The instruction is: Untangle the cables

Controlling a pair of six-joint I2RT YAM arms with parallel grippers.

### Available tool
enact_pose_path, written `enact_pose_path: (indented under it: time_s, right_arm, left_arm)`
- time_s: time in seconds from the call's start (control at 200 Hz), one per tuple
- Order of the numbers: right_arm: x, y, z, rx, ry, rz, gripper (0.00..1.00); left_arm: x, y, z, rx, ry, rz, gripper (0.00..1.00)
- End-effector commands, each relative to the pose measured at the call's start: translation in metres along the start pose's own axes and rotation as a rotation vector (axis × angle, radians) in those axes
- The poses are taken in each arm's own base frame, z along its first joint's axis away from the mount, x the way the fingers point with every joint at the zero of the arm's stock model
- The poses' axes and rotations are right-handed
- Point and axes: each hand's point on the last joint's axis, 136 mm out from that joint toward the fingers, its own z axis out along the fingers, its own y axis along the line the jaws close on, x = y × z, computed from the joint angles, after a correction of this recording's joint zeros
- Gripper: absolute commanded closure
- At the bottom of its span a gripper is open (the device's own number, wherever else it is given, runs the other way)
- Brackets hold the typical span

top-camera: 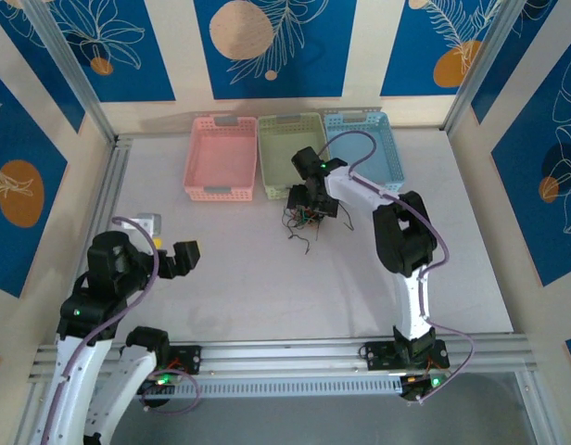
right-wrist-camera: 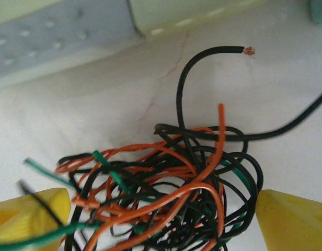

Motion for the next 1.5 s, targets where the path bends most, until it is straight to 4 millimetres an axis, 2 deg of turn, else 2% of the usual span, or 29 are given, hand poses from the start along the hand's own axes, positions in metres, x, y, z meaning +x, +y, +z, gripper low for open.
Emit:
enact_pose_path:
  time_s: [0.0,0.34,0.68,0.86,1.08,1.195,1.285,1.34,1.496]
  right_arm:
    - [0.004,-0.003,0.005,0.068,0.028,-0.005,0.10]
    - [0.012,0.003,0.020,0.025,0.099,-0.008,0.21]
    - [0.018,0.009,0.035,0.018,0.160,-0.021,0.37]
    - [0.020,0.014,0.039,0.000,0.179,-0.036,0.52]
    - [0.021,0.016,0.037,-0.022,0.182,-0.053,0.84]
    - [0.022,0.019,0.029,-0.024,0.151,-0.078,1.00]
    - [0.028,0.023,0.015,-0.042,0.121,-0.108,1.00]
    - [0.033,0.028,-0.002,-0.083,0.098,-0.120,1.00]
    - [0.071,0.039,-0.032,-0.194,0.102,-0.167,1.00]
  left_arm:
    - [0.000,0.000,-0.002,0.007,-0.018,0.029,0.00]
    - [0.001,-0.001,0.001,0.011,-0.010,0.027,0.00]
    - [0.002,0.000,0.003,0.009,-0.002,0.024,0.01]
    - [0.002,0.000,0.004,0.012,0.003,0.025,0.01]
    - [0.003,0.000,0.005,0.013,0.008,0.023,0.01]
    - [0.002,-0.001,0.004,0.015,0.006,0.024,0.02]
    - [0.003,-0.001,0.005,0.018,0.008,0.023,0.02]
    - [0.003,-0.002,0.005,0.024,0.012,0.024,0.02]
    - [0.004,-0.008,0.008,0.056,0.030,0.024,0.04]
